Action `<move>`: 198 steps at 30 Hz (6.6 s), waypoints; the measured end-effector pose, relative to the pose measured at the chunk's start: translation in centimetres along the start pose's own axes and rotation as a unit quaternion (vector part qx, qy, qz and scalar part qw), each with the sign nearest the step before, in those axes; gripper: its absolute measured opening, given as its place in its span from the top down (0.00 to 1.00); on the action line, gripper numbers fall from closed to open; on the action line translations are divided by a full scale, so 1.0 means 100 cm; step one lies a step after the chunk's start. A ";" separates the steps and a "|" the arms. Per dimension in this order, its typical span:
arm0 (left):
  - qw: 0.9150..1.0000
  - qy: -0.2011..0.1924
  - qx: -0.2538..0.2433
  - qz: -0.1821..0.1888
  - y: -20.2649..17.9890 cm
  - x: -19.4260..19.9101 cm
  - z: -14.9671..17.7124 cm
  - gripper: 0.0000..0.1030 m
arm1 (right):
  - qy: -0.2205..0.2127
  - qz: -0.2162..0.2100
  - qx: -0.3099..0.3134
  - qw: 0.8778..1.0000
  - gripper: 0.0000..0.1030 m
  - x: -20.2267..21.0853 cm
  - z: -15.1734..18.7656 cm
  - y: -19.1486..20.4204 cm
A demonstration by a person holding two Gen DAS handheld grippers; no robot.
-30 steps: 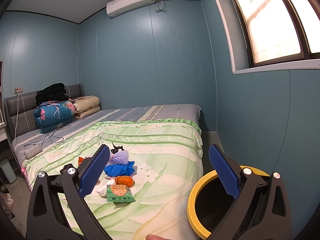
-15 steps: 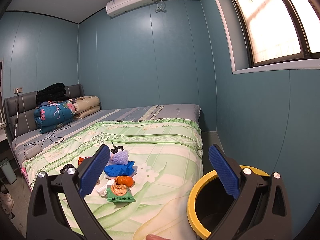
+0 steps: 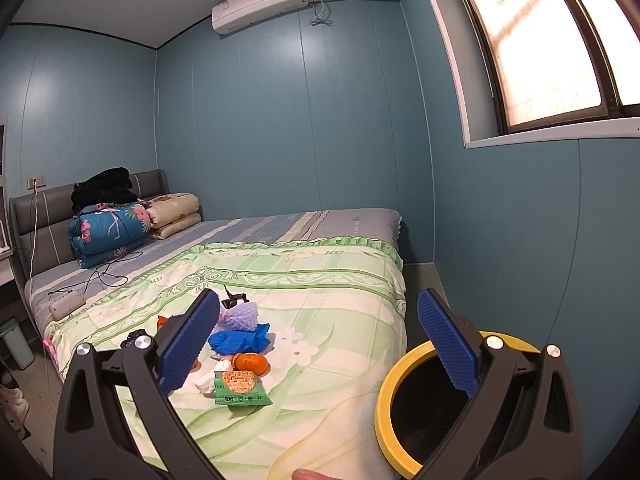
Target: Collect trash
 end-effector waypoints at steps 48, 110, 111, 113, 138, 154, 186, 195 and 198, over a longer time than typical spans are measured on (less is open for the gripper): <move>0.954 0.288 -0.020 0.082 0.096 -0.231 0.114 0.07 | 0.257 -0.182 0.153 0.937 0.08 -0.176 0.123 0.090; 0.949 0.236 -0.008 0.208 -0.005 -0.198 0.070 0.79 | 0.240 -0.148 0.029 0.959 0.36 -0.106 0.049 -0.018; 0.947 0.238 -0.009 0.214 -0.011 -0.198 0.070 0.79 | 0.236 -0.142 0.025 0.961 0.36 -0.104 0.046 -0.024; 0.940 0.245 -0.006 0.235 -0.026 -0.197 0.068 0.79 | 0.228 -0.131 0.019 0.965 0.36 -0.097 0.041 -0.038; 0.859 0.309 -0.082 0.401 -0.238 -0.183 0.124 0.79 | 0.201 0.024 -0.056 0.978 0.36 -0.068 0.009 -0.193; 0.833 0.347 -0.125 0.413 -0.264 -0.162 0.165 0.79 | 0.224 0.042 -0.103 0.968 0.36 -0.084 0.028 -0.221; 0.863 0.300 -0.097 0.395 -0.228 -0.169 0.128 0.55 | 0.185 0.046 -0.137 0.972 0.26 -0.076 0.016 -0.230; 0.897 0.265 -0.075 0.345 -0.178 -0.188 0.092 0.50 | 0.166 0.001 -0.110 0.980 0.26 -0.078 0.003 -0.192; 0.911 0.246 -0.066 0.323 -0.155 -0.193 0.074 0.48 | 0.161 -0.021 -0.094 0.982 0.26 -0.082 0.000 -0.172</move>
Point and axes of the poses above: each gripper's, at about its wrist camera, not at the fingertips, and x roughly against the way its jaws point, y to its left, z to its underside, the point moved 3 cm from there along -x, roughly the way its jaws point
